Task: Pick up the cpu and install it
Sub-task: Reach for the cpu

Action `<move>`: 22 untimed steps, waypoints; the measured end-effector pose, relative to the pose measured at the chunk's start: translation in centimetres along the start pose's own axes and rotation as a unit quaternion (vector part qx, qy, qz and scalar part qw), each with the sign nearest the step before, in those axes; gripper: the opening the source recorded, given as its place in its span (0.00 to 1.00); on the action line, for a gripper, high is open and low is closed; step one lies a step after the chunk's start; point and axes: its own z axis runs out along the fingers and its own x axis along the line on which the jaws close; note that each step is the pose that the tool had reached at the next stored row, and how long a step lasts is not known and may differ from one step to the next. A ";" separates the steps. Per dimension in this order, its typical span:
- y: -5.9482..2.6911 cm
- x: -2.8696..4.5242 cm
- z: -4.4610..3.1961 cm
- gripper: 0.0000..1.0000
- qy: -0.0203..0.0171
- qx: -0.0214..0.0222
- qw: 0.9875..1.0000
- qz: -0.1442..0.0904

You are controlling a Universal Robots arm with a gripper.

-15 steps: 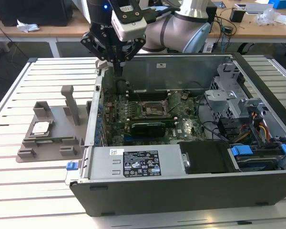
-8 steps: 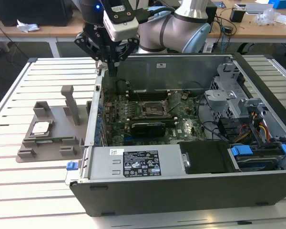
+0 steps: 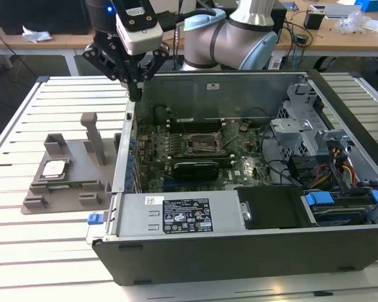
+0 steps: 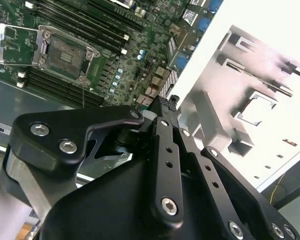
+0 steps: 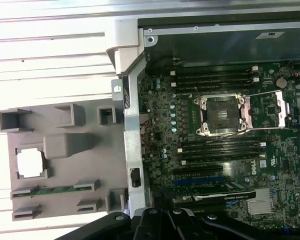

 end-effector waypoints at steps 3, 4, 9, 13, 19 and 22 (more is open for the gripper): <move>-0.05 0.61 -0.01 0.11 0.000 0.000 1.000 0.000; -0.06 0.79 -0.02 0.11 0.000 0.000 1.000 0.000; -0.17 2.21 -0.05 0.11 0.000 0.000 1.000 0.000; -0.27 3.73 -0.09 0.11 0.000 0.000 1.000 0.000; -0.40 5.48 -0.14 0.11 0.000 0.000 1.000 0.000; -0.45 6.16 -0.15 0.11 0.000 0.000 1.000 0.000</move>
